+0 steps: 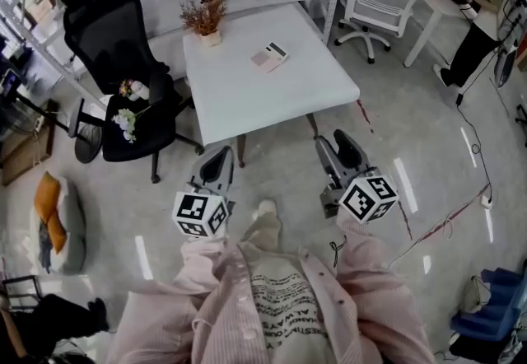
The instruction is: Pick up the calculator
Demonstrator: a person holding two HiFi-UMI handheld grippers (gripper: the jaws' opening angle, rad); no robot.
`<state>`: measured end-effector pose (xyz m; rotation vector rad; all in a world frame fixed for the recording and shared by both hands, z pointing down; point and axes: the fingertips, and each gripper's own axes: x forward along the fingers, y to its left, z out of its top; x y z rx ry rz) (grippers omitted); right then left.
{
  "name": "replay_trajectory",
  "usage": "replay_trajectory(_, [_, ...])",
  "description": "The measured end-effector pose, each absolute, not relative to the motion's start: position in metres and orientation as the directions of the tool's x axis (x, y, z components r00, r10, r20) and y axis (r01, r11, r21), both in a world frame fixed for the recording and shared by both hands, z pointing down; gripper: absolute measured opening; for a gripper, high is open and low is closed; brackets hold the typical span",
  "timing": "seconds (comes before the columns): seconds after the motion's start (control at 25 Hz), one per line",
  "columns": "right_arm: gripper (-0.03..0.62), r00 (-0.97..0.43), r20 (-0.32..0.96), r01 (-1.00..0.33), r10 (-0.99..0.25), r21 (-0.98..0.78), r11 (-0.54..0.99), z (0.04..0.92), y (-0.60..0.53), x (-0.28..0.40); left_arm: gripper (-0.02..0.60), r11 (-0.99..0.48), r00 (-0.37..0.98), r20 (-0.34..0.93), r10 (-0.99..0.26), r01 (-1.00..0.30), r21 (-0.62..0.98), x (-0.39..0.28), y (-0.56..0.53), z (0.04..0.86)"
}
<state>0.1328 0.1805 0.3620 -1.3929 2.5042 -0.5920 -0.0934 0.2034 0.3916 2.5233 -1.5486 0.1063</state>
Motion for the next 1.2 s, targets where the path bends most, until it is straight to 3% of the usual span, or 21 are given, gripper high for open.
replay_trajectory(0.88, [0.212, -0.534, 0.067, -0.748, -0.843, -0.503, 0.434, 0.376, 0.022, 0.104, 0.001, -0.519, 0.550, 0.168, -0.818, -0.832, 0.194, -0.105, 0.023, 0.411])
replay_trajectory(1.2, [0.212, -0.535, 0.106, -0.749, -0.838, -0.519, 0.412, 0.396, -0.010, 0.097, 0.001, -0.469, 0.509, 0.207, -0.836, -0.857, 0.214, -0.129, -0.005, 0.427])
